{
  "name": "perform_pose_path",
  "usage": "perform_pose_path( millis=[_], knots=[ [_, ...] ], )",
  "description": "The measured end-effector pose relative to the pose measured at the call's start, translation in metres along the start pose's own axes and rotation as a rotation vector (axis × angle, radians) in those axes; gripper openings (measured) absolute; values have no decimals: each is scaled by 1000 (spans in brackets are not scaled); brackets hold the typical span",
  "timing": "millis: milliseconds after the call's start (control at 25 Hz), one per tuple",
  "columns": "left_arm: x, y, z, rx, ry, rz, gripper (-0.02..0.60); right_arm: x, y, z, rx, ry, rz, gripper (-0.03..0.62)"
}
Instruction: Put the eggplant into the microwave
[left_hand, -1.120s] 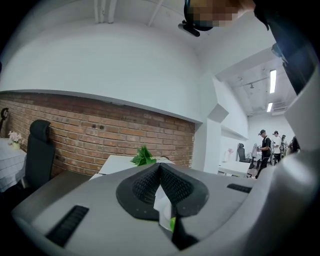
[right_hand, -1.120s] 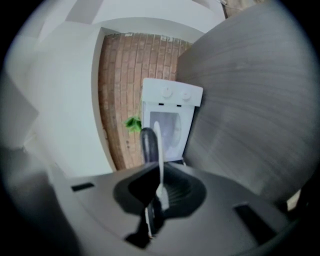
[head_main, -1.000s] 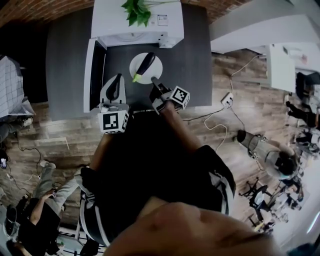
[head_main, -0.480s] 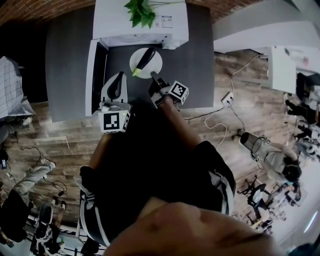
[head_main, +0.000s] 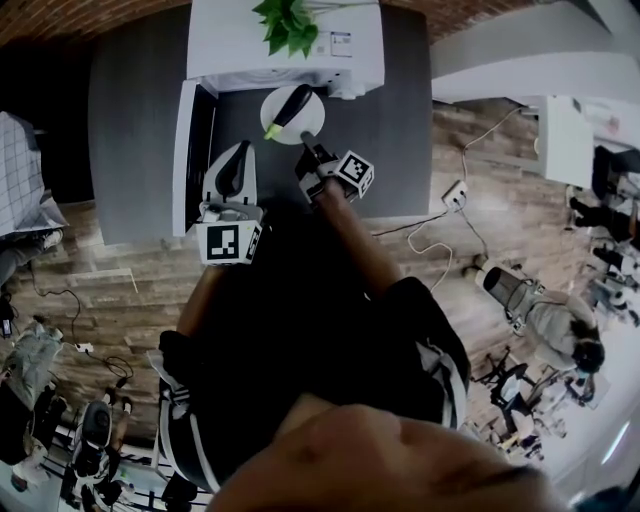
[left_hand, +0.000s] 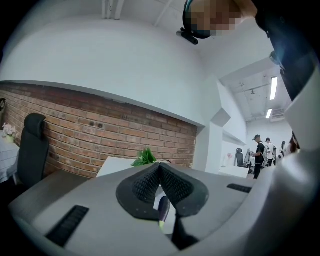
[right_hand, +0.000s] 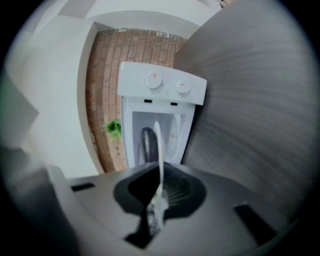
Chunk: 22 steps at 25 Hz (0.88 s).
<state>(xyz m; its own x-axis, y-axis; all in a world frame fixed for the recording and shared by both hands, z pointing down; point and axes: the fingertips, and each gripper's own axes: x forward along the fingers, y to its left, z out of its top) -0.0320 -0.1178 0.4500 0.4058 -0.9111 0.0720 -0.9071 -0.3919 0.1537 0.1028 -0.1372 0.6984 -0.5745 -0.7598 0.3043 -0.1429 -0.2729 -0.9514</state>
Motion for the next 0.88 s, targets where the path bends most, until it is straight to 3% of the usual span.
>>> perform_pose_path(
  millis=[880],
  knots=[
    [9, 20, -15, -18, 42, 0, 35, 78, -19, 33, 7, -58, 7, 40]
  ],
)
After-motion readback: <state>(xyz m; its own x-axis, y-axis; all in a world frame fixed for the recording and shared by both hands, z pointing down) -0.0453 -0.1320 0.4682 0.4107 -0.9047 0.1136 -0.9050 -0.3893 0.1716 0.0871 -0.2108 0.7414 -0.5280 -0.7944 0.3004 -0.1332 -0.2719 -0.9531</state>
